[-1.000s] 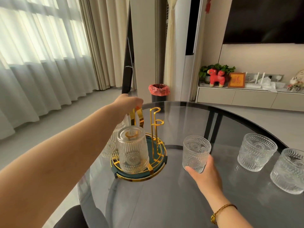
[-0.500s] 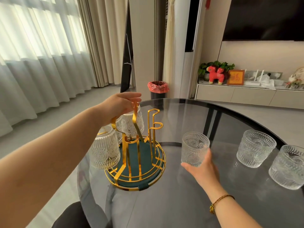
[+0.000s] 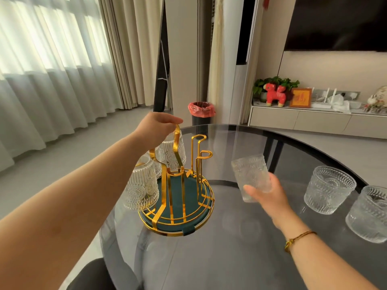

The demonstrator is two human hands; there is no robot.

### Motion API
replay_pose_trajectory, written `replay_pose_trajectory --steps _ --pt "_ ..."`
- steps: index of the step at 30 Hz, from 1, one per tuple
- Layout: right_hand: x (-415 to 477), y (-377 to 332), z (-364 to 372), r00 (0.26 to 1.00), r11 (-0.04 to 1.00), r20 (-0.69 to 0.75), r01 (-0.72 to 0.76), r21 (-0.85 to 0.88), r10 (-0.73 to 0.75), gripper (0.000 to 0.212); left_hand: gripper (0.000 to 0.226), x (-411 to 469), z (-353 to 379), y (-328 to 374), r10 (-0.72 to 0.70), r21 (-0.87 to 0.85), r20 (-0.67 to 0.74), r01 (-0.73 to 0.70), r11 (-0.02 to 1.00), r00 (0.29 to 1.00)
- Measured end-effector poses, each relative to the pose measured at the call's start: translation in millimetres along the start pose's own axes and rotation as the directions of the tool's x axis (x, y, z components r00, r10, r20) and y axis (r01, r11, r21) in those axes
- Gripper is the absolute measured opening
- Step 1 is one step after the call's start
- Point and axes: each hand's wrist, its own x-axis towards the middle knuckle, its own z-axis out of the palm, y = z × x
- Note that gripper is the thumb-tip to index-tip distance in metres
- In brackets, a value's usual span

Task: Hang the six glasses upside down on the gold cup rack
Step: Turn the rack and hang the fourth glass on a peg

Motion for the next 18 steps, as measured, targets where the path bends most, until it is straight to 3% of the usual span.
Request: replay_pose_trajectory --steps 4,7,11,18 --pt "12.6 -52.4 -23.2 0.982 0.996 0.176 -0.062 -0.064 0.073 0.052 0.024 -2.5 -0.4 4.3 0.099 0.100 -0.043 -0.095 0.991 0.994" --pt "21.5 -94.5 -33.3 0.983 0.986 0.155 -0.071 -0.154 0.095 0.058 0.028 -6.8 -1.7 1.0 0.193 0.238 -0.045 -0.177 0.955 0.980" --pt "32.3 -143.0 -35.4 0.996 0.955 0.092 0.030 -0.297 -0.003 0.066 0.037 -11.4 -2.7 -14.2 0.340 0.464 0.060 -0.328 0.823 0.938" --pt "54.0 -190.1 -0.4 0.977 0.842 0.107 0.212 -0.496 -0.183 0.082 0.040 -11.1 -3.3 -23.6 0.368 0.486 0.107 -0.371 0.791 0.924"
